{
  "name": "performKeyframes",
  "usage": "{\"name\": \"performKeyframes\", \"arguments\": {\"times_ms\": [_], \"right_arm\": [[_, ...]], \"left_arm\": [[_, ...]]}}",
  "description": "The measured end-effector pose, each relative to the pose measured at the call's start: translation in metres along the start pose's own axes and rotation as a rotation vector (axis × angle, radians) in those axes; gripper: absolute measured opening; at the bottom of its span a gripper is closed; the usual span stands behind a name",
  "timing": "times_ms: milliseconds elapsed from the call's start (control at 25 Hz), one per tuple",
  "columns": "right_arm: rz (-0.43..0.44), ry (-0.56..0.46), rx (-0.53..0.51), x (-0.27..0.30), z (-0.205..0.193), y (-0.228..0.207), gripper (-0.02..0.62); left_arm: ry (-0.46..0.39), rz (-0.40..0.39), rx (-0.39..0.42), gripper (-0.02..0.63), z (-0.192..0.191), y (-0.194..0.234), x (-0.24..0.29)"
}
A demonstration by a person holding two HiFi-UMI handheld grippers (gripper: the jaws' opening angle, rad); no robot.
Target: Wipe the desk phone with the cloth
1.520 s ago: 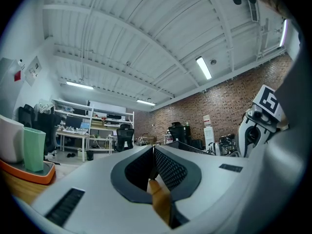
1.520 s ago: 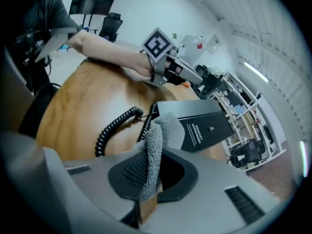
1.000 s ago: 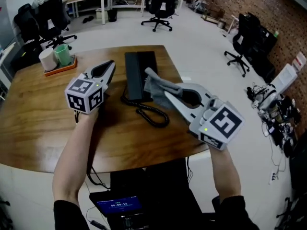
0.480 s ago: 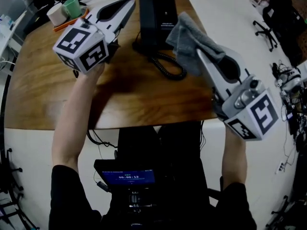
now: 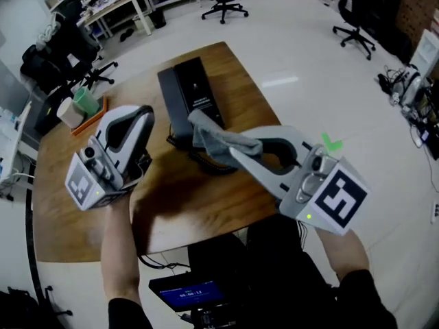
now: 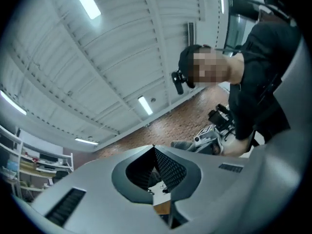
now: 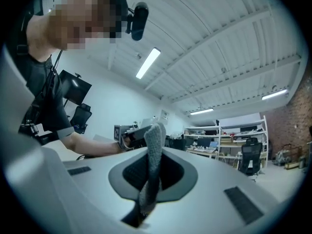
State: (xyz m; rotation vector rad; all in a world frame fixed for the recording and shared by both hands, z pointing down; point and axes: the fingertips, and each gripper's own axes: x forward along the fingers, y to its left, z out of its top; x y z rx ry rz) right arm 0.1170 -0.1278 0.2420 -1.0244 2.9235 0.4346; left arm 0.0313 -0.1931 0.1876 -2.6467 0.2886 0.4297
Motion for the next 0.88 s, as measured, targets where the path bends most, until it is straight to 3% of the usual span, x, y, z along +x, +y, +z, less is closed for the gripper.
{"name": "performKeyframes", "arguments": {"times_ms": [120, 280, 400, 880], "right_arm": [[0.031, 0.019, -0.041, 0.003, 0.002, 0.009, 0.023], [0.042, 0.015, -0.074, 0.001, 0.01, 0.013, 0.023], [0.046, 0.013, -0.089, -0.003, 0.011, 0.016, 0.023], [0.058, 0.018, -0.129, -0.007, 0.023, 0.03, 0.023]], "left_arm": [[-0.059, -0.105, -0.031, 0.001, 0.008, -0.019, 0.0], [-0.129, -0.135, -0.087, 0.001, 0.017, -0.019, -0.006], [-0.203, -0.109, -0.088, 0.008, 0.025, -0.016, -0.014], [-0.117, -0.073, -0.149, 0.012, 0.016, -0.018, -0.012]]}}
